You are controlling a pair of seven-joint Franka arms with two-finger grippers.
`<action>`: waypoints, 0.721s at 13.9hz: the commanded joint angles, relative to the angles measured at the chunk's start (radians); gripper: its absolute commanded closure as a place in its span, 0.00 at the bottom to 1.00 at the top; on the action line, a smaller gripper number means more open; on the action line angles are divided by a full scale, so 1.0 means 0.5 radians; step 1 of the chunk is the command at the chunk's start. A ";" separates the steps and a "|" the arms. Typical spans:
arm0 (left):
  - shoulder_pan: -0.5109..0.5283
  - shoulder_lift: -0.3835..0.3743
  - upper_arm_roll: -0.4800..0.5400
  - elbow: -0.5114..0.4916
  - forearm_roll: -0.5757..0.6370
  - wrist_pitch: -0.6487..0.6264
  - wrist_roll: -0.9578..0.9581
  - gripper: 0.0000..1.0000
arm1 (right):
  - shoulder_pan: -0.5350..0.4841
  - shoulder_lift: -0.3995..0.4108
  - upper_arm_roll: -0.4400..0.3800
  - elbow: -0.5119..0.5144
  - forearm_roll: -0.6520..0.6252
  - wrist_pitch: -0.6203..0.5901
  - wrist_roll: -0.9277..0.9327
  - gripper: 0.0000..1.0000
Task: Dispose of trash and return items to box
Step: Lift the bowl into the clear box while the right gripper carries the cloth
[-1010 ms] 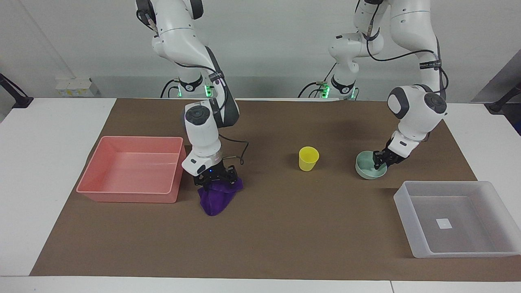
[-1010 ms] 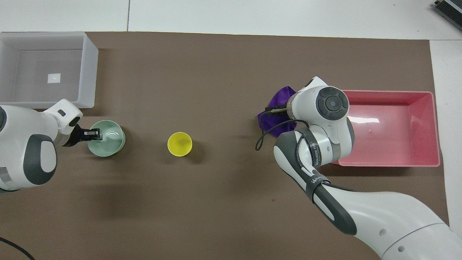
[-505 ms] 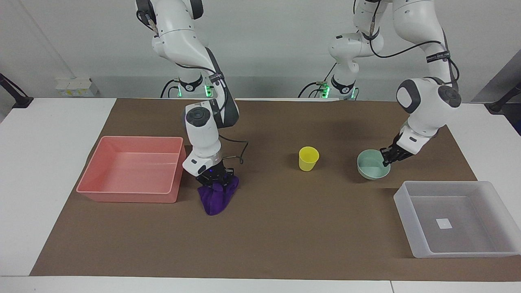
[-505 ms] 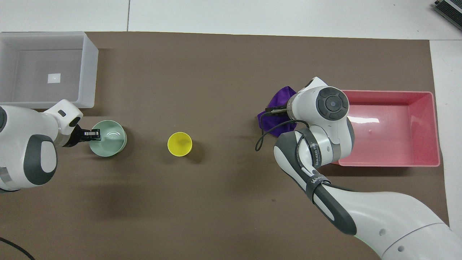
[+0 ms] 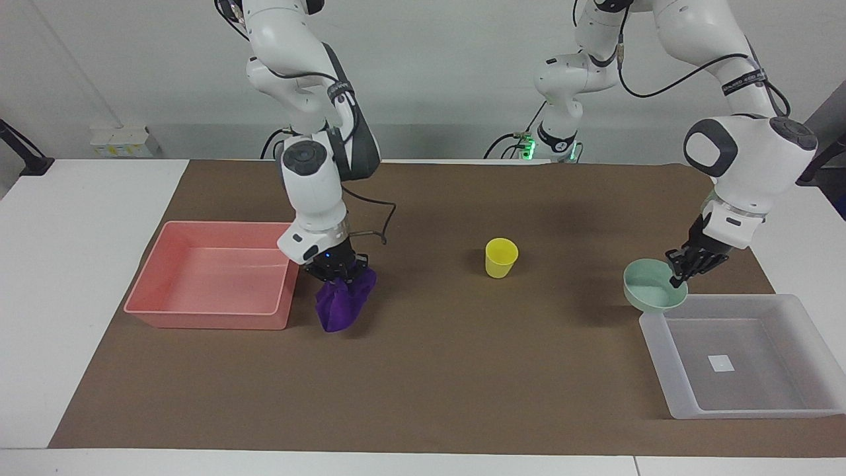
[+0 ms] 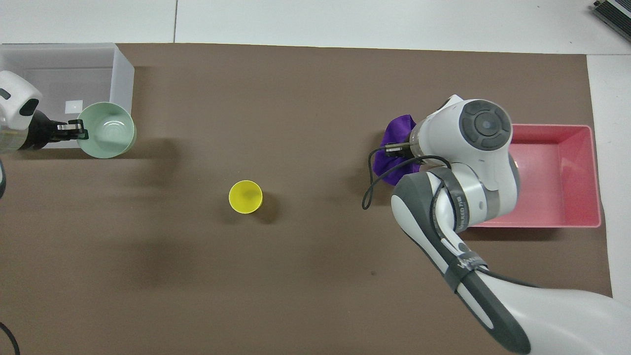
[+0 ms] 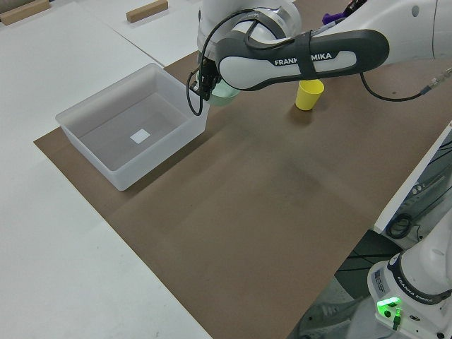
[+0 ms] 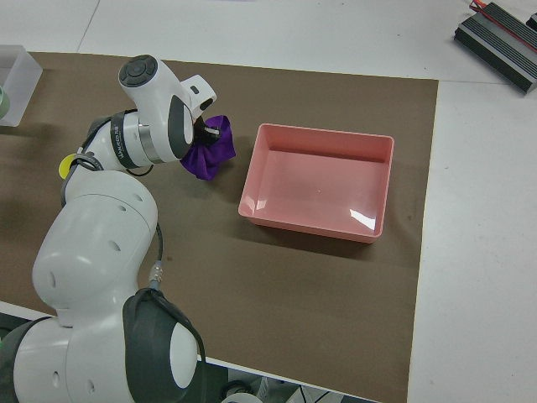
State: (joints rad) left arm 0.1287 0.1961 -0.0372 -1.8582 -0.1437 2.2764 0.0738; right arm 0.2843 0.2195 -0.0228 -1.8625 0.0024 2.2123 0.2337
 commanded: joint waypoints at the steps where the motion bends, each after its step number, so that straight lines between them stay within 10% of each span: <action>1: 0.116 0.355 -0.021 0.499 -0.026 -0.061 0.006 1.00 | -0.114 -0.224 0.012 -0.039 0.023 -0.215 0.014 1.00; 10: 0.331 0.749 -0.024 0.931 -0.004 -0.089 0.012 1.00 | -0.685 -0.408 0.012 -0.367 -0.002 -0.139 -0.589 1.00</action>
State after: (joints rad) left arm 0.2709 0.5274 -0.0385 -1.4375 -0.1440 2.2204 0.0746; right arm -0.0085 0.0530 -0.0278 -1.9559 0.0010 2.0860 0.0079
